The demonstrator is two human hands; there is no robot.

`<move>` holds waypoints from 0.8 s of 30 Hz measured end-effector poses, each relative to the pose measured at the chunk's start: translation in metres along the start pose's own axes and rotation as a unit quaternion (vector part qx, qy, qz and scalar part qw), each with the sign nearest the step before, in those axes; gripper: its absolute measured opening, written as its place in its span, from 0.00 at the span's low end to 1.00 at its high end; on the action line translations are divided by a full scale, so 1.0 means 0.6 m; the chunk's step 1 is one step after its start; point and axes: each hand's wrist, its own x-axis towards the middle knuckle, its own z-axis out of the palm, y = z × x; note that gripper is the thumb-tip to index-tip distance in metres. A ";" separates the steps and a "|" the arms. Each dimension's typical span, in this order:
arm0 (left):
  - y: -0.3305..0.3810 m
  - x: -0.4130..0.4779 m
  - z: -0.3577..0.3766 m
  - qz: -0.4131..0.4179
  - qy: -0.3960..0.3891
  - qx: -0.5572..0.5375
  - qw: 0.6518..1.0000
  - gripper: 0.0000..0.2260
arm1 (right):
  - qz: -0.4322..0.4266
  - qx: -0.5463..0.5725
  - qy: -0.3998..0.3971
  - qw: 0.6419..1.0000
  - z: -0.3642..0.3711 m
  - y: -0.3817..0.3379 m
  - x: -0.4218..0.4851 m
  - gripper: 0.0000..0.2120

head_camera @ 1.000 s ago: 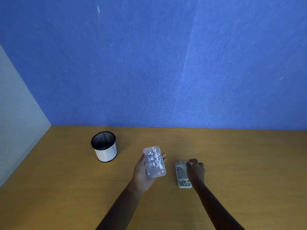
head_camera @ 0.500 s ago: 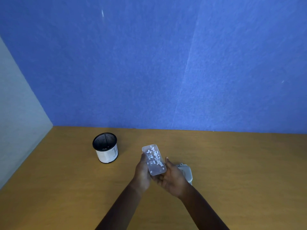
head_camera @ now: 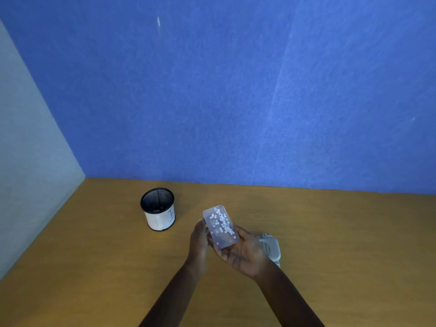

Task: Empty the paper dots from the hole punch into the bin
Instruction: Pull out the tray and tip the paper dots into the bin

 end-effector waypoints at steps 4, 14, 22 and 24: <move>-0.011 0.024 -0.036 0.038 0.198 0.102 0.974 0.16 | 0.015 0.010 0.027 0.999 0.005 0.000 0.015 0.19; 0.016 0.086 -0.134 0.146 0.253 0.190 0.937 0.45 | 0.033 -0.019 0.057 0.998 0.047 0.018 0.059 0.17; 0.013 0.127 -0.166 0.179 0.203 0.178 0.946 0.48 | 0.039 -0.041 0.065 0.996 0.087 0.022 0.104 0.16; 0.011 0.135 -0.170 0.188 0.197 0.177 0.946 0.48 | 0.043 -0.044 0.062 0.996 0.095 0.021 0.116 0.16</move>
